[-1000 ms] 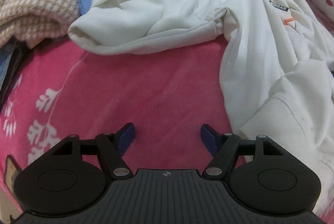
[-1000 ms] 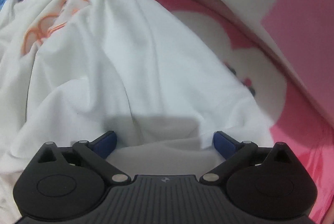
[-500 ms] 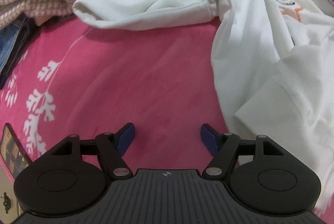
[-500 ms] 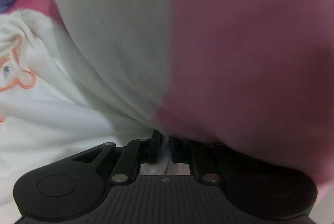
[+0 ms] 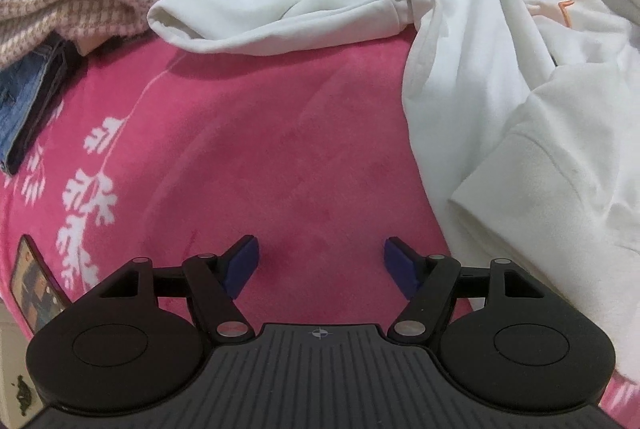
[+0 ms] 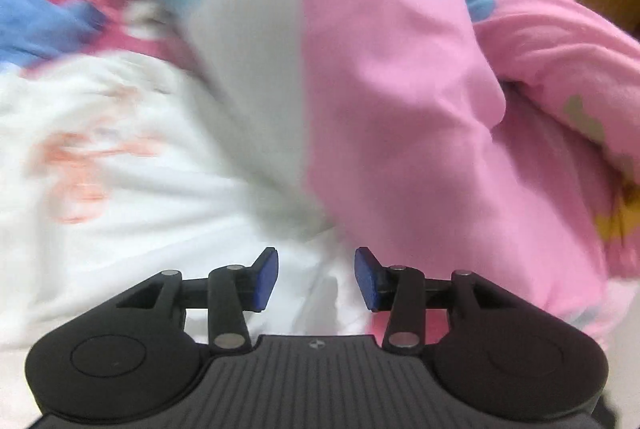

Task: Fold clothes
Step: 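Spread the sweatshirt flat with the right tool, pulling the hem outward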

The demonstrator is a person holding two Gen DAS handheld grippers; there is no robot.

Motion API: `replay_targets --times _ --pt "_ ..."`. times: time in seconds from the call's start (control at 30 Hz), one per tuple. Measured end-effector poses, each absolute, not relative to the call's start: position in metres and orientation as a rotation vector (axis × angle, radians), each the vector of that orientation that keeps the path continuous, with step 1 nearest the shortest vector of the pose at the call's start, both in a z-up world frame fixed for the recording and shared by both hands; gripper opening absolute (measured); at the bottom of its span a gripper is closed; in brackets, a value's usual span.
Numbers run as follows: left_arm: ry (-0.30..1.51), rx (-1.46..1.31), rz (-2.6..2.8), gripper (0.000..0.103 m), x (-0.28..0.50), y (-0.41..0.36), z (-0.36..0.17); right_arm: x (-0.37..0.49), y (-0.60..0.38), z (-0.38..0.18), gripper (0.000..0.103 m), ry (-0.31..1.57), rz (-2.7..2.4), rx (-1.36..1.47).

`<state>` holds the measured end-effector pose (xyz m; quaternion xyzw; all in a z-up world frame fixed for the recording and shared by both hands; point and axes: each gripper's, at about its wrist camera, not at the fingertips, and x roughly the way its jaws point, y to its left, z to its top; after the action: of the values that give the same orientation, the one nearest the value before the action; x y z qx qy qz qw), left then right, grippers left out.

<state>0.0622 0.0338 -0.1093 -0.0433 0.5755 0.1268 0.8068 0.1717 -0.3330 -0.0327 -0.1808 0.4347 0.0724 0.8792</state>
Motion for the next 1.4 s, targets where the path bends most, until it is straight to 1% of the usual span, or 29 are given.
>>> replay_targets --times 0.1,0.17,0.3,0.4,0.63,0.73,0.77,0.83,0.87,0.9,1.0,1.2,1.33,1.4 --pt "1.225 -0.131 0.222 0.069 0.058 0.036 -0.106 0.121 -0.309 -0.027 0.045 0.961 0.329 -0.339" --pt "1.217 -0.170 0.178 0.069 0.057 0.038 -0.104 0.092 -0.269 -0.028 0.045 0.988 0.459 -0.349" --pt "1.193 -0.285 0.114 0.069 0.055 0.047 -0.102 0.056 -0.212 -0.034 0.045 1.052 0.628 -0.347" --pt "1.182 -0.391 0.080 0.067 0.059 0.056 -0.103 0.031 -0.181 -0.058 0.045 1.120 0.688 -0.386" --pt "1.205 -0.455 -0.142 0.067 0.065 0.051 -0.102 -0.014 -0.172 -0.093 0.045 1.228 0.613 -0.499" --pt "1.249 -0.485 -0.245 0.067 0.065 0.043 -0.107 -0.020 -0.175 -0.096 0.045 1.232 0.562 -0.454" --pt "1.273 -0.477 -0.271 0.067 0.065 0.039 -0.109 -0.022 -0.176 -0.096 0.042 1.230 0.547 -0.431" --pt "1.310 -0.446 -0.307 0.067 0.065 0.031 -0.113 -0.023 -0.180 -0.091 0.030 1.228 0.508 -0.394" --pt "1.324 -0.427 -0.319 0.067 0.063 0.027 -0.114 -0.024 -0.183 -0.088 0.021 1.229 0.490 -0.377" --pt "1.336 -0.409 -0.328 0.066 0.062 0.023 -0.115 -0.026 -0.188 -0.084 0.011 1.231 0.475 -0.359" --pt "1.366 -0.355 -0.353 0.064 0.059 0.015 -0.116 -0.032 -0.200 -0.070 0.007 1.217 0.424 -0.338" --pt "1.410 -0.262 -0.403 0.063 0.055 0.002 -0.119 -0.036 -0.240 -0.041 0.006 1.181 0.260 -0.339" --pt "1.420 -0.219 -0.399 0.064 0.055 -0.006 -0.122 -0.030 -0.280 -0.041 0.006 1.176 0.111 -0.386" --pt "1.419 -0.212 -0.388 0.065 0.054 -0.007 -0.124 -0.021 -0.301 -0.051 0.004 1.211 0.010 -0.395"
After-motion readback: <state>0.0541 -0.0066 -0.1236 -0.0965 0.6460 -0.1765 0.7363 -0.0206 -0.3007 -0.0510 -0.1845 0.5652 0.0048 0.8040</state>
